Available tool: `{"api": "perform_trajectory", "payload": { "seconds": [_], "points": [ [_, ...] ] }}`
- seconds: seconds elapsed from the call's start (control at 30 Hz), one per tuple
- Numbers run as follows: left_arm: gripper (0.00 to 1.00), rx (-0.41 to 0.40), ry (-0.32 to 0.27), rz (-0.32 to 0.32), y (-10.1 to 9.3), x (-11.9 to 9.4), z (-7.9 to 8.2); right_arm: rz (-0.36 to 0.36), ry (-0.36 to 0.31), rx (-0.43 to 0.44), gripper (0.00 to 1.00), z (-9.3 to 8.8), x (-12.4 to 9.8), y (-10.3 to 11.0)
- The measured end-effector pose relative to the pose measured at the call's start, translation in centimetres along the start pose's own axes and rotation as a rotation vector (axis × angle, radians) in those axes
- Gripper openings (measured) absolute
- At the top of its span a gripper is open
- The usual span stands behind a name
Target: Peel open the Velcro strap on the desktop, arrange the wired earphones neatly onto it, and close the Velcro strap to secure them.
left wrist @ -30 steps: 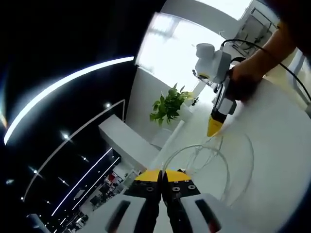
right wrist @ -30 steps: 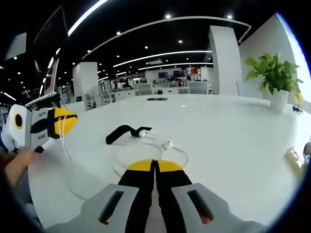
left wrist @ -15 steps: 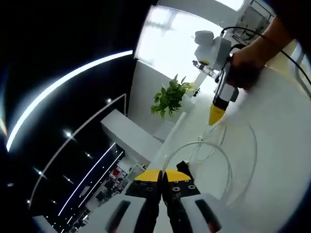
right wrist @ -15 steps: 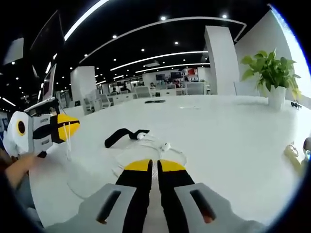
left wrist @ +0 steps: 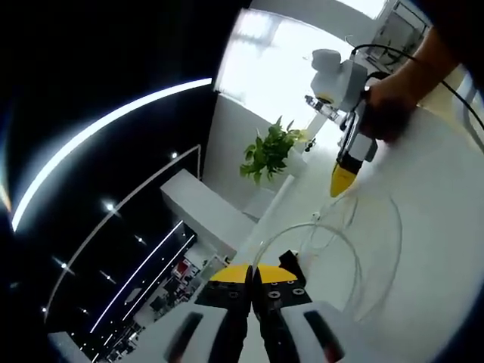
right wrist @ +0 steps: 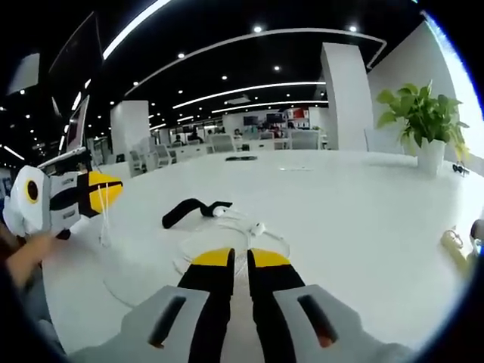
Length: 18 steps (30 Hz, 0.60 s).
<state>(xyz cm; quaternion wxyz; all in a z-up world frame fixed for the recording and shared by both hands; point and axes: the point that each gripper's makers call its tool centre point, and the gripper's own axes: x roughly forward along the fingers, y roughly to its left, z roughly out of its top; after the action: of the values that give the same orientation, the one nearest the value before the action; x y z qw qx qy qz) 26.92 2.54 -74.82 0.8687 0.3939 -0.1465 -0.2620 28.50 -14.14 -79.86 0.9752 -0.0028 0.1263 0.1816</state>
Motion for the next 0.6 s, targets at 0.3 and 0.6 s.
{"api": "perform_trajectory", "payload": {
  "seconds": [0.3,0.6],
  "points": [
    [0.05,-0.013,0.014,0.040,0.9,0.0,-0.3,-0.018,0.001,0.007,0.10,0.1,0.1,-0.3],
    [0.05,-0.018,0.001,0.020,0.8,0.6,-0.4,-0.028,-0.026,0.001,0.11,0.7,0.0,-0.5]
  ]
}}
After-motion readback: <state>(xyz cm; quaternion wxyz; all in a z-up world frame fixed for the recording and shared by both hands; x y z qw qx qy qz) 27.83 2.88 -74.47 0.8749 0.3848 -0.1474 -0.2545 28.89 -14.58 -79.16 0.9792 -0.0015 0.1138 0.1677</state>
